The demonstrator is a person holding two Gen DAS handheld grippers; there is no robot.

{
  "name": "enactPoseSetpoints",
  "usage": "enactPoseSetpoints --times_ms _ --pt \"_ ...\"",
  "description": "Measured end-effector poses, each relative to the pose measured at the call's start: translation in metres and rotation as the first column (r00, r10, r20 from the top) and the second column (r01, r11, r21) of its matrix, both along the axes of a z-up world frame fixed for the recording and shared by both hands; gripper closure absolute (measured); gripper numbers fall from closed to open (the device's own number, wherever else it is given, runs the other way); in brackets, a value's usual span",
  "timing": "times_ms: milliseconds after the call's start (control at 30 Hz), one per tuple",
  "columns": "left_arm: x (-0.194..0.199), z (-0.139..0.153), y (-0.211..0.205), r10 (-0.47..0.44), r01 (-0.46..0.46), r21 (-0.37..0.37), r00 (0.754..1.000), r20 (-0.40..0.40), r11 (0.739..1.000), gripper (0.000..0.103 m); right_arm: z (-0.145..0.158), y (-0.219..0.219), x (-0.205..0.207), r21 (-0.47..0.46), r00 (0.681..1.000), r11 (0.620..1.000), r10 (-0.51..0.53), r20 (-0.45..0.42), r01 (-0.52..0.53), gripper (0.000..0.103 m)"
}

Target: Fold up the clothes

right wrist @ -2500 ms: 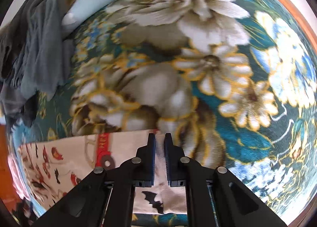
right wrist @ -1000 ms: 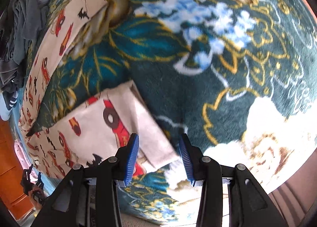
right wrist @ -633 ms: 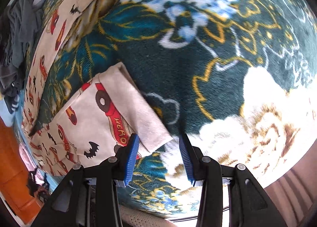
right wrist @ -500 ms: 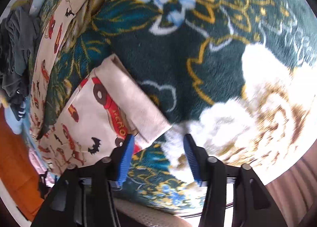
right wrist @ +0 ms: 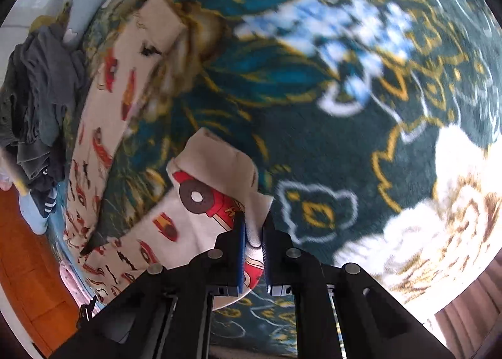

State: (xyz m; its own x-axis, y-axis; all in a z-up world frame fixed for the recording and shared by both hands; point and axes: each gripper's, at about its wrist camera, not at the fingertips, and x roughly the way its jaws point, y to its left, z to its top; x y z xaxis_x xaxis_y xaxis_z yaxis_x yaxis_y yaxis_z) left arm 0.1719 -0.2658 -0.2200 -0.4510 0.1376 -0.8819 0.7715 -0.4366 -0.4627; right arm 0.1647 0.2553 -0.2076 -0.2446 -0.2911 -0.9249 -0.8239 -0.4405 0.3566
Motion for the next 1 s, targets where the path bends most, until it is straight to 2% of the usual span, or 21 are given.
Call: enactPoseSetpoints --times_ms 33,100,133,233,300,433,533,733,867,933,1000 --pt "0.000 -0.001 0.000 -0.003 0.003 0.006 1.000 0.002 1.000 0.078 0.003 0.001 -0.005 0.007 1.000 1.000 -0.003 -0.012 0.003 0.093" --pt "-0.001 -0.004 0.000 -0.006 0.006 0.019 1.000 0.005 1.000 0.084 0.008 0.004 -0.016 0.019 0.999 1.000 -0.008 -0.039 0.009 0.094" --pt "-0.001 -0.004 0.001 -0.010 0.010 0.022 1.000 0.001 1.000 0.092 0.012 0.006 -0.021 0.019 0.998 1.000 -0.012 -0.060 0.013 0.094" --pt "-0.002 0.002 0.002 -0.024 0.024 0.026 0.999 -0.036 0.999 0.098 0.019 0.014 -0.036 0.007 0.993 0.999 -0.032 -0.112 0.033 0.094" --pt "0.000 0.006 0.000 -0.015 0.020 0.067 0.997 -0.081 0.998 0.098 0.019 0.027 -0.045 -0.007 0.988 0.999 -0.051 -0.144 0.050 0.094" --pt "0.001 0.015 -0.013 0.072 -0.049 0.190 0.990 -0.121 0.981 0.099 0.031 0.032 -0.062 -0.026 0.970 0.995 -0.095 -0.223 0.092 0.094" --pt "-0.017 0.034 -0.016 0.098 -0.050 0.264 0.980 -0.171 0.963 0.099 0.037 0.055 -0.081 -0.035 0.956 0.989 -0.150 -0.252 0.146 0.095" --pt "-0.110 0.087 0.007 -0.036 0.092 0.237 0.972 -0.231 0.967 0.099 0.040 0.088 -0.115 -0.066 0.934 0.970 -0.243 -0.261 0.234 0.095" --pt "-0.162 0.093 0.024 -0.097 0.146 0.212 0.969 -0.228 0.966 0.098 0.035 0.104 -0.139 -0.061 0.929 0.961 -0.275 -0.246 0.269 0.095" --pt "-0.174 0.091 0.032 -0.129 0.169 0.184 0.969 -0.209 0.968 0.093 0.031 0.109 -0.149 -0.058 0.927 0.956 -0.291 -0.237 0.286 0.095" --pt "-0.176 0.083 0.037 -0.153 0.193 0.192 0.967 -0.203 0.962 0.088 0.025 0.110 -0.155 -0.055 0.930 0.956 -0.293 -0.222 0.288 0.095"
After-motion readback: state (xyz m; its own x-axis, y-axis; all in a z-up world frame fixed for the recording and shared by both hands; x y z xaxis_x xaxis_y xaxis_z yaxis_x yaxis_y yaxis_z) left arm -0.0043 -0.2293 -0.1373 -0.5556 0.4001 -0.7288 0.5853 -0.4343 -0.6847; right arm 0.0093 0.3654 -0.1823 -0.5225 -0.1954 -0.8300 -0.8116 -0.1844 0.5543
